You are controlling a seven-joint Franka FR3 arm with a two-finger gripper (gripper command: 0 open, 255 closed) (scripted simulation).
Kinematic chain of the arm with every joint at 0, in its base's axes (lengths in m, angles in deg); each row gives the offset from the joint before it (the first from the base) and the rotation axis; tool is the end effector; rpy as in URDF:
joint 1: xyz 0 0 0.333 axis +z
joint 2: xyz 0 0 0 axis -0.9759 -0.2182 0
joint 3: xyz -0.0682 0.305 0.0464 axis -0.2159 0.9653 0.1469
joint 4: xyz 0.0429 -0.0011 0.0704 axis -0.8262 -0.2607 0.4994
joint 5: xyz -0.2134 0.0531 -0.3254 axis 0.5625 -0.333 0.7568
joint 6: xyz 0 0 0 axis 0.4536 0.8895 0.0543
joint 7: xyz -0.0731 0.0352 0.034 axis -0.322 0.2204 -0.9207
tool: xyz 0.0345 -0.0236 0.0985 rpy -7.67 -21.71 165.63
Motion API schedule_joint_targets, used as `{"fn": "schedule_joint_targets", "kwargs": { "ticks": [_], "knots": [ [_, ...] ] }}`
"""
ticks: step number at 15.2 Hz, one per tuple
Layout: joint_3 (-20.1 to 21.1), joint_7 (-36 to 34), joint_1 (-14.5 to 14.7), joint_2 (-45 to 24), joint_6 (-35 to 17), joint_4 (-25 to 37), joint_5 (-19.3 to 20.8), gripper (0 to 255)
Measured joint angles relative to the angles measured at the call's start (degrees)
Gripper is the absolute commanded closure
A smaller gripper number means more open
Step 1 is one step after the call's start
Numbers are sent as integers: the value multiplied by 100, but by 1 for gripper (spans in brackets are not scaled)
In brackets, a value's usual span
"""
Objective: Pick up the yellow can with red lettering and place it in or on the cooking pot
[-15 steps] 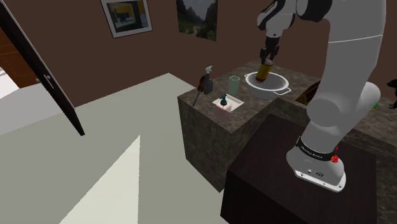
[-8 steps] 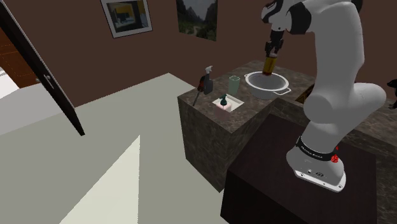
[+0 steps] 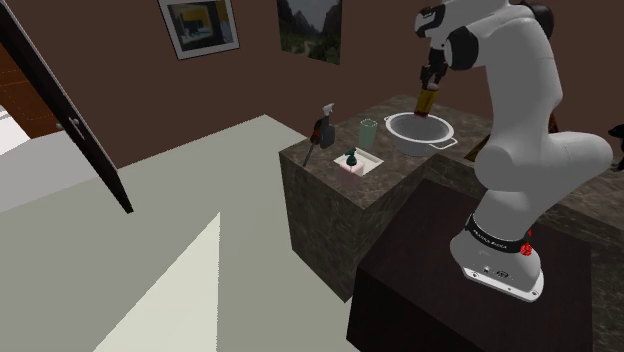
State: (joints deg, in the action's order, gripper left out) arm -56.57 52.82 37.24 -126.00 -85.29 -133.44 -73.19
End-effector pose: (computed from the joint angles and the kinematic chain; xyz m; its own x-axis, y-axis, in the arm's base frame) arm 0.4196 -0.6238 0.3863 0.9288 -0.3705 -0.0021 -0.3705 -0.9288 -0.0031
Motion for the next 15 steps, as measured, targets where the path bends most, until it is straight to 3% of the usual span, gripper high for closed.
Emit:
{"fn": "schedule_joint_targets", "kwargs": {
  "ticks": [15],
  "knots": [
    [97, 117, 73, -301, -938, -674, -139, 255]
  ]
}}
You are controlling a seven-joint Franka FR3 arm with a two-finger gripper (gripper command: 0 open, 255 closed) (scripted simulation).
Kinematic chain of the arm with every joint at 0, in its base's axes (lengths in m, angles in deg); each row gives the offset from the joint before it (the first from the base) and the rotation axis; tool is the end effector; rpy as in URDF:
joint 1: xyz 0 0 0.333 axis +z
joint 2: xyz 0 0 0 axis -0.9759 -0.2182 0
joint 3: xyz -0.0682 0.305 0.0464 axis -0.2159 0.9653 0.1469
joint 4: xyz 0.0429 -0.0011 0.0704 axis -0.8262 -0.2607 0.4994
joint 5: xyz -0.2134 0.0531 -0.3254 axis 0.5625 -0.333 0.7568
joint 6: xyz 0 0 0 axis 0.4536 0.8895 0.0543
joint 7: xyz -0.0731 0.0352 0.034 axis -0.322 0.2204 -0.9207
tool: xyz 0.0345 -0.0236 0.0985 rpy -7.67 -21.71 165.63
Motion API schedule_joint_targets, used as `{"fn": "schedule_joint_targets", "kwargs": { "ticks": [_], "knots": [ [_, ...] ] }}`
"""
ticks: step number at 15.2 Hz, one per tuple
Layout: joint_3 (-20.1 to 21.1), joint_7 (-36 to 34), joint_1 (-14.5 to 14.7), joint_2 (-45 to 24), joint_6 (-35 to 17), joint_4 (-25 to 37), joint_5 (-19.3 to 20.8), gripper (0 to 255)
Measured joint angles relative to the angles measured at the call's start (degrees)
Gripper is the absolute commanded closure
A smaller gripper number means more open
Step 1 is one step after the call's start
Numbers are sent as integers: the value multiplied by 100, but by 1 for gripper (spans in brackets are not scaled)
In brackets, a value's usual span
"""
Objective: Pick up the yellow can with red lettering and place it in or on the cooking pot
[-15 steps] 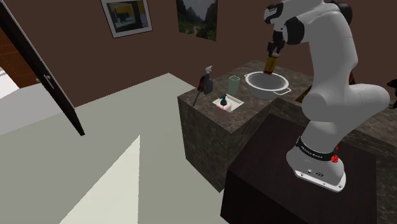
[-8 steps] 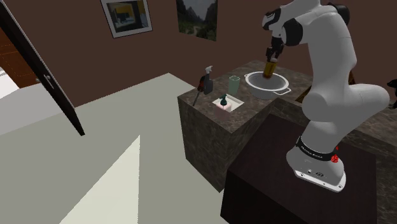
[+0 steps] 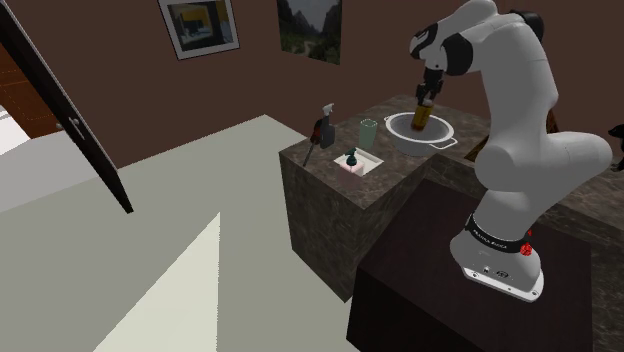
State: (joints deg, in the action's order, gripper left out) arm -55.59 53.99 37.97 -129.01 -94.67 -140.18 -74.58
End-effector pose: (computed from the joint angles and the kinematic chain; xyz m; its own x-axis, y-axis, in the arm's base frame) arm 0.4202 -0.6230 0.3068 0.9290 -0.3700 -0.0021 -0.3701 -0.9290 -0.0033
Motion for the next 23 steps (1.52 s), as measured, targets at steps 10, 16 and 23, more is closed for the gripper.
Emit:
{"fn": "schedule_joint_targets", "kwargs": {
  "ticks": [10, 16, 23],
  "knots": [
    [25, 20, -13, -91, -130, -36, -31, 0],
    [13, 12, -19, -58, -54, 12, -16, 0],
    [-50, -51, -27, 157, 408, 277, 70, 0]
  ]
}}
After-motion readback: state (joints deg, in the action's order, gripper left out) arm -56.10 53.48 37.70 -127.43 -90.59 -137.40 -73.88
